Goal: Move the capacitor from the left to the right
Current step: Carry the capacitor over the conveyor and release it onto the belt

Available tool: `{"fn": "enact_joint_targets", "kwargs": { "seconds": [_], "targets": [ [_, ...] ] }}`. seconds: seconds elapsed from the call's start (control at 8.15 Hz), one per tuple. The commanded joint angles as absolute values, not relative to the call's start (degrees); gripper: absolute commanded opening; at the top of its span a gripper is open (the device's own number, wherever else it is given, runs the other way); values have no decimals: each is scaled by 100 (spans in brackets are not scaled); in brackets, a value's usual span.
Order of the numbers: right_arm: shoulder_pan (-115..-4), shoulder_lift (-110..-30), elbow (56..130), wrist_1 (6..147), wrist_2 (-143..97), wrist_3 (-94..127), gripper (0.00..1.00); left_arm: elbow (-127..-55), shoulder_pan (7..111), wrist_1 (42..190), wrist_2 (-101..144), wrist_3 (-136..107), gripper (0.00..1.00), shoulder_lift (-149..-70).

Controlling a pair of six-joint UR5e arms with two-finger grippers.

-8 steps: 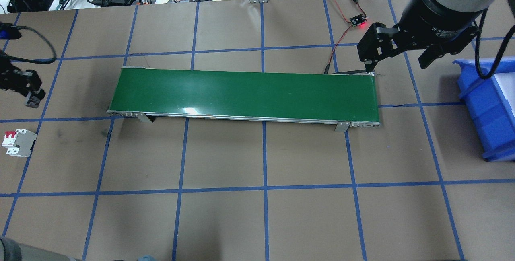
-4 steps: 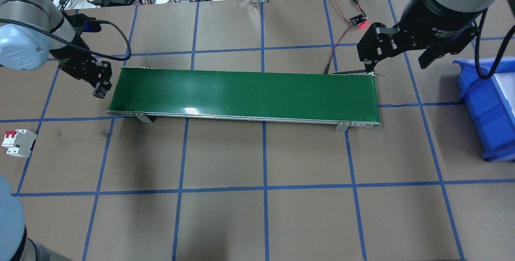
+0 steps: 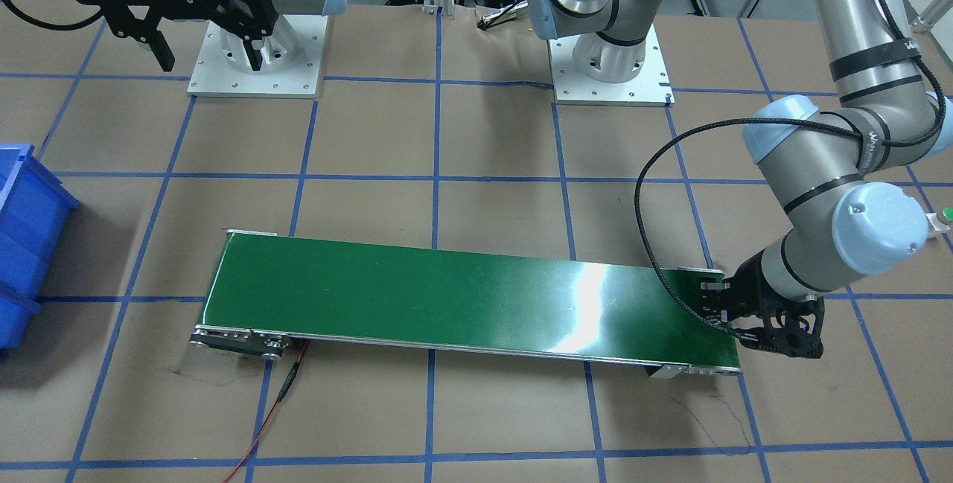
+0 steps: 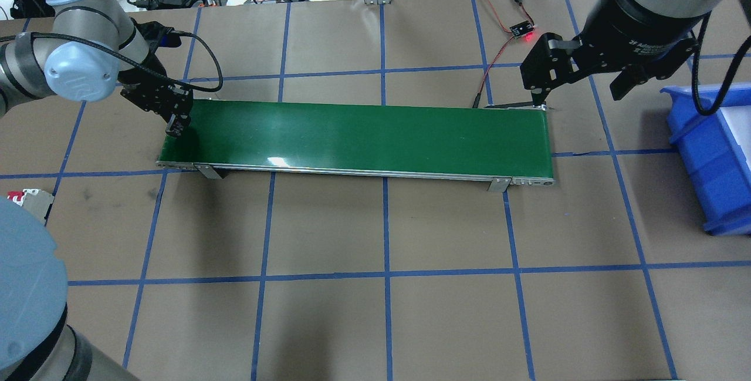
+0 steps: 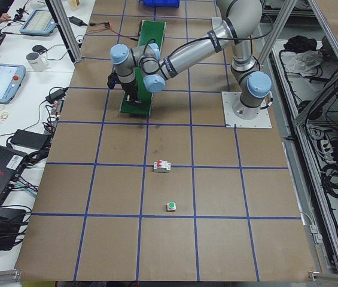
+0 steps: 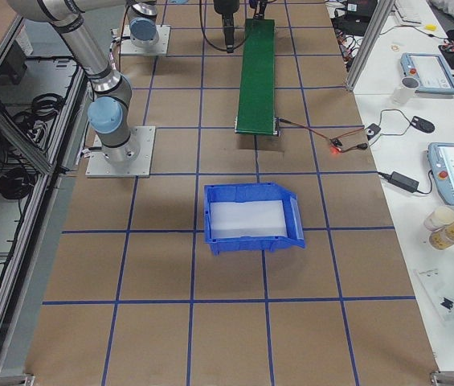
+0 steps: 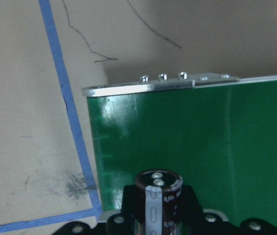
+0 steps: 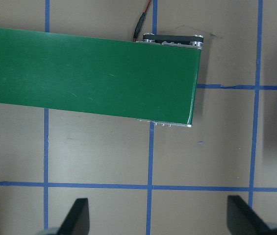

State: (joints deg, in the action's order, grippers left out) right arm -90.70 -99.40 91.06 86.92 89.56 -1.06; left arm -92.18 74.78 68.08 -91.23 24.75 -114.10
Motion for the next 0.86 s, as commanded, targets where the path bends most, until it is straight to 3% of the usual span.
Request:
{"fn": "enact_joint_targets", "kwargs": {
  "seconds": [0.0, 0.37, 0.74],
  "targets": [
    [-9070, -9940, 9105, 8692, 8956, -105, 100, -9088, 7725, 6847, -9132, 2057, 0, -11443],
    [-9070, -9932, 9105, 8692, 8956, -105, 100, -9140, 7726, 6759, -9106, 2030, 0, -11435],
    [-9009, -9923, 9105, 8779, 8939, -114, 100, -9149, 7726, 6750, -9114, 2022, 14, -11505]
  ]
}}
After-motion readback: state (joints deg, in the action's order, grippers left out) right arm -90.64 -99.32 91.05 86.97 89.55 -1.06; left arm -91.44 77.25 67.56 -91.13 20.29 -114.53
